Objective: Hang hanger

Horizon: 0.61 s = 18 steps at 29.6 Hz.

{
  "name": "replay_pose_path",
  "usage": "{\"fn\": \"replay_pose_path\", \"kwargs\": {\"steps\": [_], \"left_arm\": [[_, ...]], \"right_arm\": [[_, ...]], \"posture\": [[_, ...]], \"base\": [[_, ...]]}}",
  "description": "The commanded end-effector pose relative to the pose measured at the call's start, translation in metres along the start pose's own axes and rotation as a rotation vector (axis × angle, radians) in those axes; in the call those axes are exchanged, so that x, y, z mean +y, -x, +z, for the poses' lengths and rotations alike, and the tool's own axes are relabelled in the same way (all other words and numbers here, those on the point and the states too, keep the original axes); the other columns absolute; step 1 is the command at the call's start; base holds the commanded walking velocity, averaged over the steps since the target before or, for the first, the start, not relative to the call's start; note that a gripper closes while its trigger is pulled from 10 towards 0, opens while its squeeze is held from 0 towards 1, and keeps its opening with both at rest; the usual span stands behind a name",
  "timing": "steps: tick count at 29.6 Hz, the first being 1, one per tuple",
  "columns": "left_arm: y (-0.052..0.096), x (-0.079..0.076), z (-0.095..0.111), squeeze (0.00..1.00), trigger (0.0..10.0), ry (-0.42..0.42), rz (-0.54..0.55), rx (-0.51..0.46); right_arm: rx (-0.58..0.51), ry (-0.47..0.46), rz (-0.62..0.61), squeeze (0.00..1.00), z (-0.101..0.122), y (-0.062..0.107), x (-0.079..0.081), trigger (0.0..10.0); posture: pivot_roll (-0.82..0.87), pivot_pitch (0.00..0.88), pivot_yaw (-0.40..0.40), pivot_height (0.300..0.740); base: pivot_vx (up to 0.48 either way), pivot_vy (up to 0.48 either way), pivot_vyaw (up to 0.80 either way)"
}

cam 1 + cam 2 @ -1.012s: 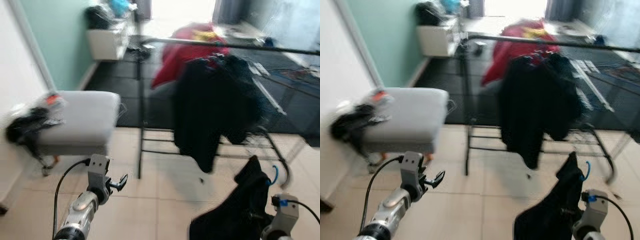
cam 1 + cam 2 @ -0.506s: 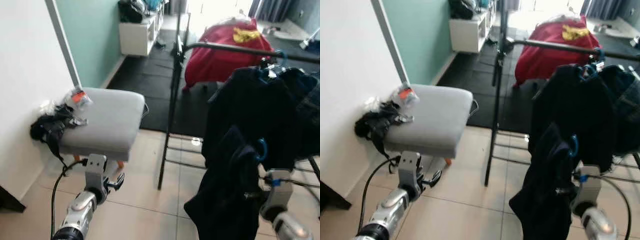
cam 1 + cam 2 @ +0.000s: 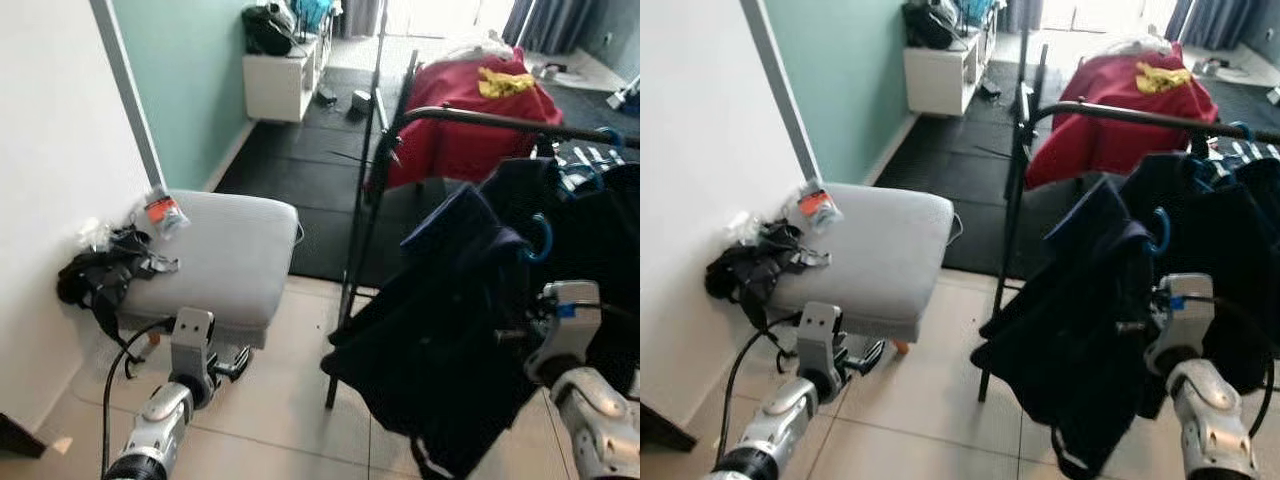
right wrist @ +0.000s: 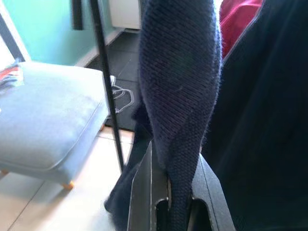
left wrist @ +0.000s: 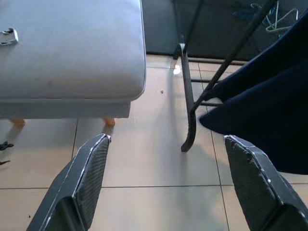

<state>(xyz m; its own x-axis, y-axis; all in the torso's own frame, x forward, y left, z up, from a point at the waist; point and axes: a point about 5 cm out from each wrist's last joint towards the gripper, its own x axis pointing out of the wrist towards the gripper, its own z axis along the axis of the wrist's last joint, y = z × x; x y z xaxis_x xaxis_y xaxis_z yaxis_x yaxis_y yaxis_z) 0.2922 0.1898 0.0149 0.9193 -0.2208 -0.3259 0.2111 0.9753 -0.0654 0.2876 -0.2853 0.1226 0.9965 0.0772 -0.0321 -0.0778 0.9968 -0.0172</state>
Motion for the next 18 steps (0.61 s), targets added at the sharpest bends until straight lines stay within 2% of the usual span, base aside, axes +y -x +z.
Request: {"fn": "replay_pose_path", "kwargs": {"steps": [1, 3, 12, 18], "left_arm": [[-0.001, -0.006, -0.003, 0.00, 10.0, -0.002, -0.019, 0.014], [-0.001, -0.006, -0.003, 0.00, 10.0, -0.002, -0.019, 0.014], [0.000, -0.007, -0.005, 0.00, 10.0, -0.005, -0.024, 0.015], [0.000, -0.007, -0.005, 0.00, 10.0, -0.001, -0.023, 0.015]], "right_arm": [[-0.022, -0.012, -0.032, 0.00, 0.007, 0.002, -0.007, 10.0], [-0.023, -0.011, -0.031, 0.00, 0.007, 0.002, -0.007, 10.0], [-0.042, -0.012, -0.030, 0.00, 0.019, -0.002, -0.004, 10.0], [-0.045, 0.013, 0.014, 0.00, 0.028, -0.006, 0.003, 10.0]], "posture": [[-0.06, 0.068, -0.040, 0.740], [-0.06, 0.068, -0.040, 0.740], [-0.06, 0.062, -0.041, 0.740], [-0.06, 0.063, -0.042, 0.740]], "base": [[0.450, 0.000, -0.80], [0.450, 0.000, -0.80], [0.425, 0.000, 0.00], [0.442, 0.000, 0.00]]}}
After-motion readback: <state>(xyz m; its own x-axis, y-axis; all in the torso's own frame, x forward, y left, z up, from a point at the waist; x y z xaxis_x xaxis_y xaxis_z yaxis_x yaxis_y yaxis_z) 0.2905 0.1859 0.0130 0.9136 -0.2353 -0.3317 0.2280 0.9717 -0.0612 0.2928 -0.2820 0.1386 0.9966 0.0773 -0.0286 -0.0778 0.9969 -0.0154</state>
